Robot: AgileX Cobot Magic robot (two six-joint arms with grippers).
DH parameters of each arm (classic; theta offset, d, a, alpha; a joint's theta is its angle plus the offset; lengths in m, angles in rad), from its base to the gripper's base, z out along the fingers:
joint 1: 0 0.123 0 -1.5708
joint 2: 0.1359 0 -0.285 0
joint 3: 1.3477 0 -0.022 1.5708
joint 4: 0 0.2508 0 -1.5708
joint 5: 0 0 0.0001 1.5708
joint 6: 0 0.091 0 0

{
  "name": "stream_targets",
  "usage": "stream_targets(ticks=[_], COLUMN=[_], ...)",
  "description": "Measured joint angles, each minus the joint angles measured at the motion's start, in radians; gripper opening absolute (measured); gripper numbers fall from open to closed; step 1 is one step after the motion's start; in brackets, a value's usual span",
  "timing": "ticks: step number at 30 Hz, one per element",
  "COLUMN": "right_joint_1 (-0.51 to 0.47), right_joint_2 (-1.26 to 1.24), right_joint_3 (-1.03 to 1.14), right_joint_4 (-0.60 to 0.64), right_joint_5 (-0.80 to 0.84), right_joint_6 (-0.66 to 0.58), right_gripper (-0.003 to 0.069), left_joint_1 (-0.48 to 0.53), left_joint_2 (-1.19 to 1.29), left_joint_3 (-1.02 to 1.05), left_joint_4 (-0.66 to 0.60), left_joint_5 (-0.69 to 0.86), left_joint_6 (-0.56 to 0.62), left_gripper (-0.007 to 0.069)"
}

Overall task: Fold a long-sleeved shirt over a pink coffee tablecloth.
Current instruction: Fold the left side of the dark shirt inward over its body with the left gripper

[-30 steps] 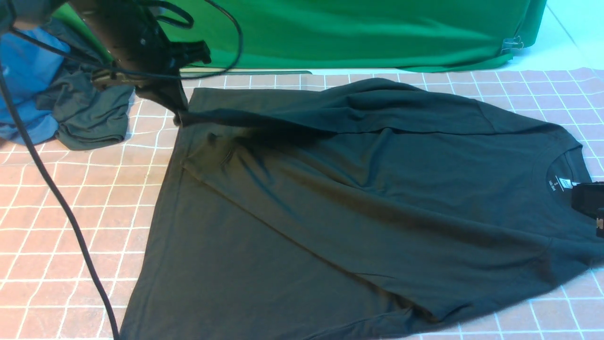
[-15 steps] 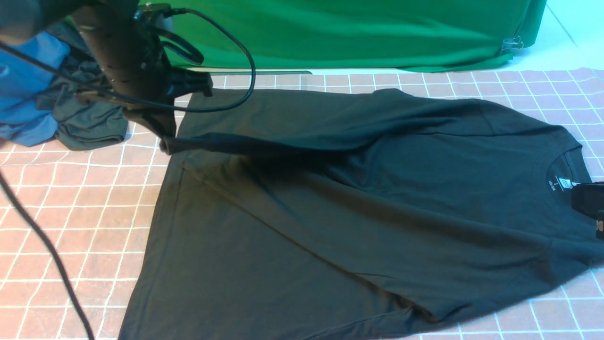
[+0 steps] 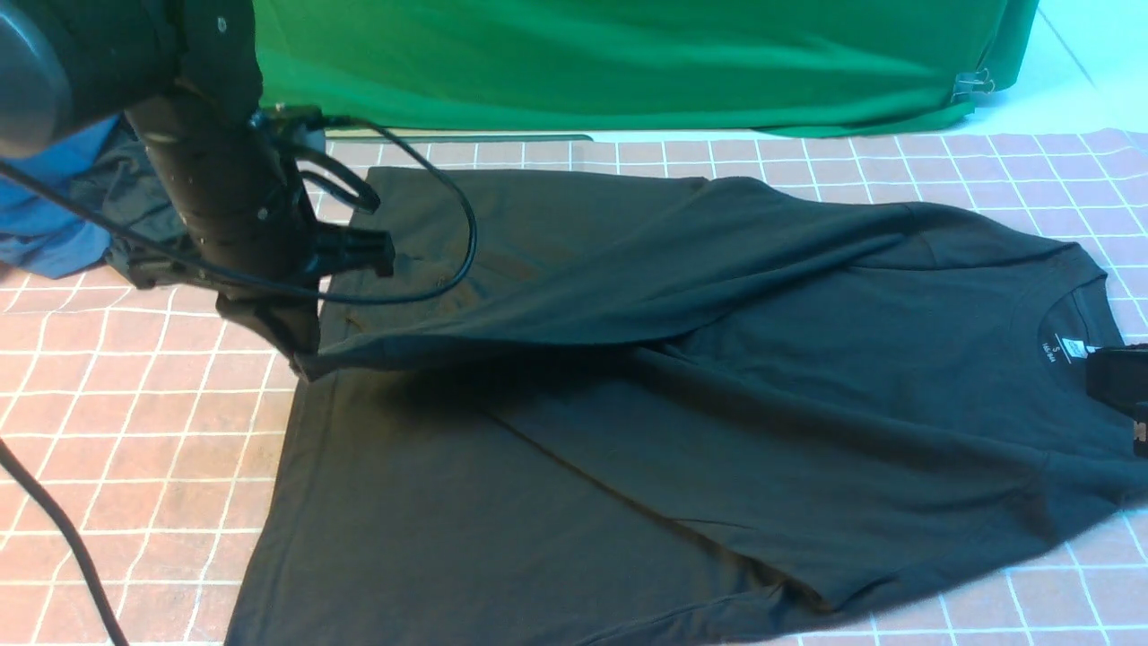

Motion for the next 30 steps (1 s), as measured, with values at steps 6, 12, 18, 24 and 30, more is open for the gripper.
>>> stream_targets(ticks=[6, 12, 18, 24, 30], right_joint_1=[0.000, 0.000, 0.000, 0.000, 0.000], right_joint_2=[0.000, 0.000, 0.000, 0.000, 0.000], right_joint_3=[0.000, 0.000, 0.000, 0.000, 0.000], right_joint_4=[0.000, 0.000, 0.000, 0.001, 0.001], right_joint_5=[0.000, 0.000, -0.010, -0.017, -0.021], right_joint_6=[0.000, 0.000, -0.003, -0.003, -0.003], right_gripper=[0.0163, 0.0163, 0.0163, 0.0167, 0.0176], left_joint_1=[0.000, 0.000, 0.000, 0.000, 0.000], left_joint_2=[-0.002, -0.003, -0.003, -0.003, -0.003], left_joint_3=[0.039, 0.120, 0.182, 0.195, 0.196], left_joint_4=[-0.029, -0.017, -0.012, -0.044, -0.055], left_joint_5=[-0.001, -0.004, -0.009, -0.020, -0.019], left_joint_6=[0.000, 0.000, -0.003, -0.003, -0.001], left_gripper=[0.0027, 0.0027, 0.0027, 0.0027, 0.0037])
